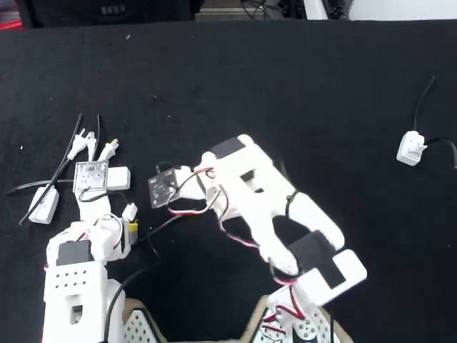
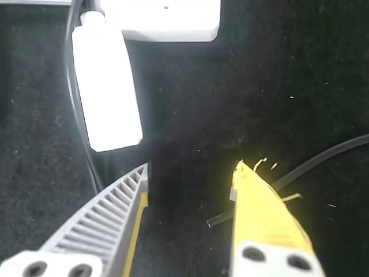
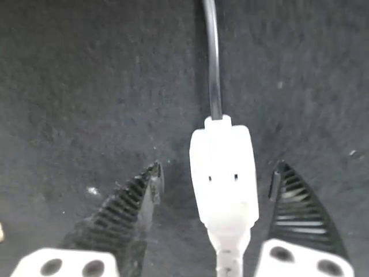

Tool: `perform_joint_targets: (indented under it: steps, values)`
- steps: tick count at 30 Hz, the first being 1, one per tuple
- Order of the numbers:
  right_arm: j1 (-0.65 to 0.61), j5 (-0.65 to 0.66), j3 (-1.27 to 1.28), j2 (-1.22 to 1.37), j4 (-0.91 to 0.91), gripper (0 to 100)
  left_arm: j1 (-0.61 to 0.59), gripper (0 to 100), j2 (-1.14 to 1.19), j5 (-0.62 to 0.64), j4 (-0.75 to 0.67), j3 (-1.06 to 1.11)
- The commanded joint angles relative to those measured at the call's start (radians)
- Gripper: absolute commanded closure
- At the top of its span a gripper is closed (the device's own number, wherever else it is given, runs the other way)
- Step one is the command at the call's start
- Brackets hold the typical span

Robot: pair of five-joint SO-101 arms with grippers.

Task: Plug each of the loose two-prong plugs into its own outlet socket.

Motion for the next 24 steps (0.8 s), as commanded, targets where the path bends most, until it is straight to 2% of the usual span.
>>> perform_joint_targets:
  steps: [1, 7, 13, 17, 20, 24]
  values:
    - [0.064, 0.012, -0.010, 0.010, -0.020, 70.9, -0.010, 77, -0.009, -0.009, 0.003, -0.018]
    - [0.112, 0.008, -0.007, 0.059, -0.104, 71.4, -0.008, 77, -0.009, -0.009, 0.003, -0.018]
    - [0.097, -0.009, -0.012, 0.111, -0.132, 89.4, -0.010, 77, -0.009, -0.009, 0.003, -0.018]
    - [0.103, -0.163, -0.025, 0.071, -0.135, 99.1, -0.010, 77, -0.009, -0.009, 0.003, -0.018]
    - [0.160, -0.247, -0.038, 0.027, -0.129, 98.9, -0.013, 77, -0.011, -0.006, 0.003, -0.019]
    - [0.315, -0.261, -0.031, -0.005, -0.107, 98.8, -0.054, 77, -0.011, -0.003, 0.011, -0.035]
